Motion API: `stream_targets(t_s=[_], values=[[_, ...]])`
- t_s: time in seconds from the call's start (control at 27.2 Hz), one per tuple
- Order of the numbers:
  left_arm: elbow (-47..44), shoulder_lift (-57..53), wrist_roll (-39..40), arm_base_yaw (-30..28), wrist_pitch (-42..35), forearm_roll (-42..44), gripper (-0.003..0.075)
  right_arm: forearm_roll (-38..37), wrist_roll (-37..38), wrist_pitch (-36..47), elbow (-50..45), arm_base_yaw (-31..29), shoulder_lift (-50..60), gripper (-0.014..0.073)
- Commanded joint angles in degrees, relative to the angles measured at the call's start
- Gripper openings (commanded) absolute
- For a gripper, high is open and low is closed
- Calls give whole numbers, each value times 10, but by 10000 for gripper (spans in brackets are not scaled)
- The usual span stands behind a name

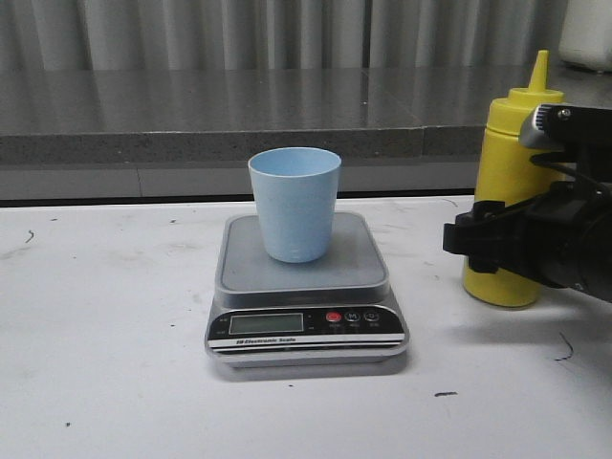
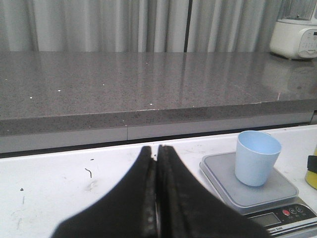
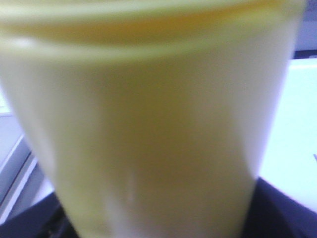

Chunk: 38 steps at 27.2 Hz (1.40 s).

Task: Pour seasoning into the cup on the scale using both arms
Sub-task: 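Lower the yellow bottle back onto the table with the right gripper, then open the right gripper and withdraw it from the bottle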

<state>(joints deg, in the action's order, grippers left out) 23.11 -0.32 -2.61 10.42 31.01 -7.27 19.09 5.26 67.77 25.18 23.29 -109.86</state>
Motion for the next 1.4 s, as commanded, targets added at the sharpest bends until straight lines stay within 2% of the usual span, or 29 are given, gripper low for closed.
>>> stream_targets(t_s=[0.0,0.07,0.18,0.55,0.84,0.92,1.07,1.18,1.25,1.36], values=[[14,3,5,-1,-48,-8,-20,-23,2,59,9,-1,16,531],[14,3,5,-1,-48,-8,-20,-23,2,59,8,-1,16,587],[14,3,5,-1,-48,-8,-20,-23,2,59,2,-1,16,613],[14,3,5,-1,-48,-8,-20,-71,2,60,-74,-1,39,613],[14,3,5,-1,-48,-8,-20,-73,4,60,-130,-1,69,596],[14,3,5,-1,-48,-8,-20,-73,4,60,-135,-1,72,521],[14,3,5,-1,-48,-8,-20,-85,4,60,-147,-1,87,195],[14,3,5,-1,-48,-8,-20,-98,4,60,-163,-1,110,8],[14,3,5,-1,-48,-8,-20,-99,0,60,-174,-1,135,-64],[14,3,5,-1,-48,-8,-20,-98,-27,58,-189,-1,189,-62]])
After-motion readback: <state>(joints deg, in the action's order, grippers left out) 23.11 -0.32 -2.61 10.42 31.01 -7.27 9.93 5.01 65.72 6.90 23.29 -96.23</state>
